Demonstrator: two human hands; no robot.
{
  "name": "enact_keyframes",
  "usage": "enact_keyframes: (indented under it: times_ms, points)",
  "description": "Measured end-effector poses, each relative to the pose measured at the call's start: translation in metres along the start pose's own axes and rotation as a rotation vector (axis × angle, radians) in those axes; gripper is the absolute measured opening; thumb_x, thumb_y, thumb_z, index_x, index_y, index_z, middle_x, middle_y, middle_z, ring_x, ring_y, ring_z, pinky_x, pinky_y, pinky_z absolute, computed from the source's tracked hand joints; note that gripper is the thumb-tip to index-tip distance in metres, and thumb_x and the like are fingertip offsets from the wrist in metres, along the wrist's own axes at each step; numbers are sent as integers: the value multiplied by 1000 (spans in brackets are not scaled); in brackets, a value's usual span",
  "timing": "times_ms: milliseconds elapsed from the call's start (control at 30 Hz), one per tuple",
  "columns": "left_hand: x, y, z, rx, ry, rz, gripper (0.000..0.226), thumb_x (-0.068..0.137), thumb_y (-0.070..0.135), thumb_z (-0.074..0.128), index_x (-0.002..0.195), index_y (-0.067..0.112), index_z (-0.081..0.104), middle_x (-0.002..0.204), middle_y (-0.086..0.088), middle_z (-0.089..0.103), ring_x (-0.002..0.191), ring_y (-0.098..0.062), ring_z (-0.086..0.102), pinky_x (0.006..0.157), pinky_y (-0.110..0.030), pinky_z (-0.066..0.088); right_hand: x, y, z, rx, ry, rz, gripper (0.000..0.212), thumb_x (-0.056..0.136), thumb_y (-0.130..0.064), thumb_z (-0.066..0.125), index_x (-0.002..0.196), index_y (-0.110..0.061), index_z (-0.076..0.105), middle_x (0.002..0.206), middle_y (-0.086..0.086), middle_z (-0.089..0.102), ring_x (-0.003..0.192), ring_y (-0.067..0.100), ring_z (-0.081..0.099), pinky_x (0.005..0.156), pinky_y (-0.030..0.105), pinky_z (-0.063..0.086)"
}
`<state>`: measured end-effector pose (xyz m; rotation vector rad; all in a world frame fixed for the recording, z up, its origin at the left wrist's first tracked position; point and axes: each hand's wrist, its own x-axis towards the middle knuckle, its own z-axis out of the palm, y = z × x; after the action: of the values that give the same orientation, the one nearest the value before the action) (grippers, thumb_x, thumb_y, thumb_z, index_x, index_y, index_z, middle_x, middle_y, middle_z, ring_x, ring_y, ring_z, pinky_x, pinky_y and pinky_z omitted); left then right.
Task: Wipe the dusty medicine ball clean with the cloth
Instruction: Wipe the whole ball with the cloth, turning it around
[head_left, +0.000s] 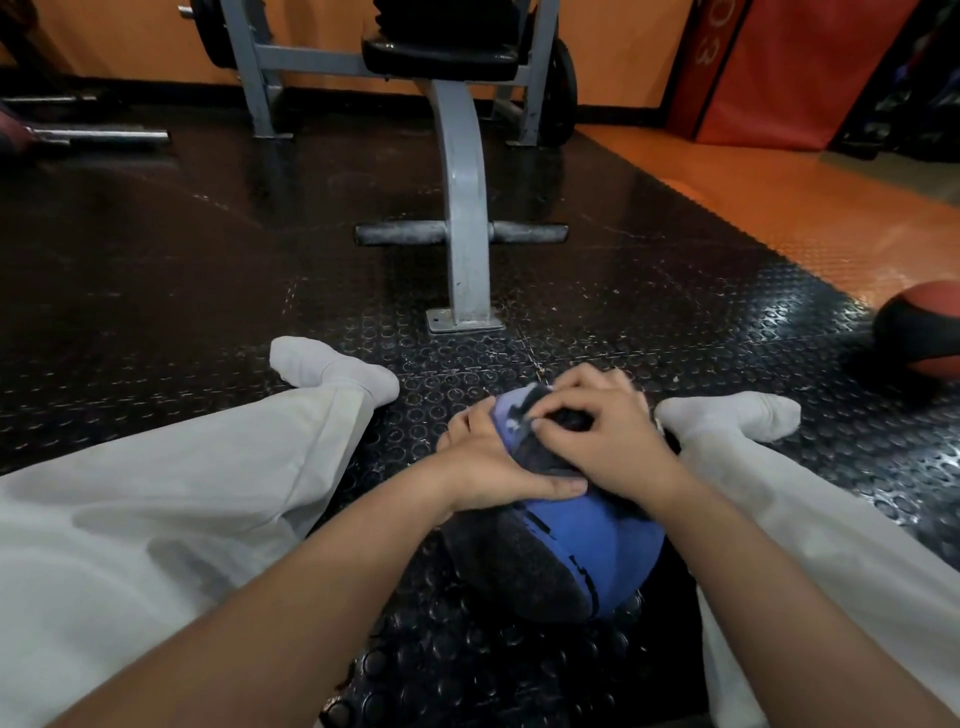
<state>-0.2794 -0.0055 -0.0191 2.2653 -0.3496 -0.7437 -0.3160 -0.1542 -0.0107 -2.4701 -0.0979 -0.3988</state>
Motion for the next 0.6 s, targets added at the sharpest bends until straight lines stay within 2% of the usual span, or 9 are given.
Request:
enact_keyframes:
  times_ms: [67,133,233,267,333,400,433,500,600]
  points:
    - [1,-1,-3,-19,-8,-31,137,59,64,82,154,24,-8,158,6,-1,148,-19,6,120,-37,19,2,-7,3,-117,-91,-76,10,78,-39,66,74,-47,61,92,-22,49,96,6,34,86,25,16]
    - [2,-9,1,-81,17,-27,143,54,66,83,154,24,-11,161,7,-6,149,-18,4,121,-37,18,1,1,-3,-12,-116,-59,23,80,-28,71,73,-47,61,93,-21,50,98,7,37,93,26,20]
    - [4,-11,12,-137,83,13,144,54,67,81,155,22,-11,163,6,-9,150,-15,-3,122,-36,10,-2,25,-14,160,90,69,33,81,-11,73,72,-42,63,89,-15,57,98,15,50,101,30,31]
    - [6,-10,13,-136,95,12,144,54,68,80,155,21,-10,163,6,-9,150,-16,-3,123,-37,10,-2,30,-17,196,139,121,32,82,-9,72,71,-37,63,87,-12,58,95,16,54,100,33,35]
    - [9,-6,15,-124,102,13,145,53,69,80,155,20,-10,163,5,-7,150,-17,-3,123,-38,10,-1,33,-20,216,156,158,30,82,-5,70,68,-30,63,84,-9,58,88,14,57,89,24,41]
    - [9,-4,16,-106,108,21,145,53,69,81,155,18,-10,163,3,-6,150,-19,-2,123,-38,12,7,28,-21,167,105,147,23,82,-5,69,70,-24,66,82,-9,57,82,10,57,78,13,40]
    - [9,-5,17,-99,111,22,145,53,68,81,155,18,-10,163,2,-5,150,-19,-1,122,-39,12,13,23,-19,135,64,142,16,82,-8,69,73,-21,68,81,-11,56,82,9,56,77,12,40]
    - [8,-7,17,-90,109,27,144,55,67,81,155,18,-10,162,2,-4,150,-20,0,122,-39,14,27,10,-9,33,-26,107,6,83,-17,69,79,-21,72,81,-14,55,88,11,57,83,20,43]
    - [4,-13,17,-101,106,50,143,55,66,81,155,19,-9,163,4,-5,150,-18,-1,123,-38,13,45,-13,5,-205,-226,28,12,88,-30,62,91,-29,73,96,-14,53,107,17,47,99,41,37]
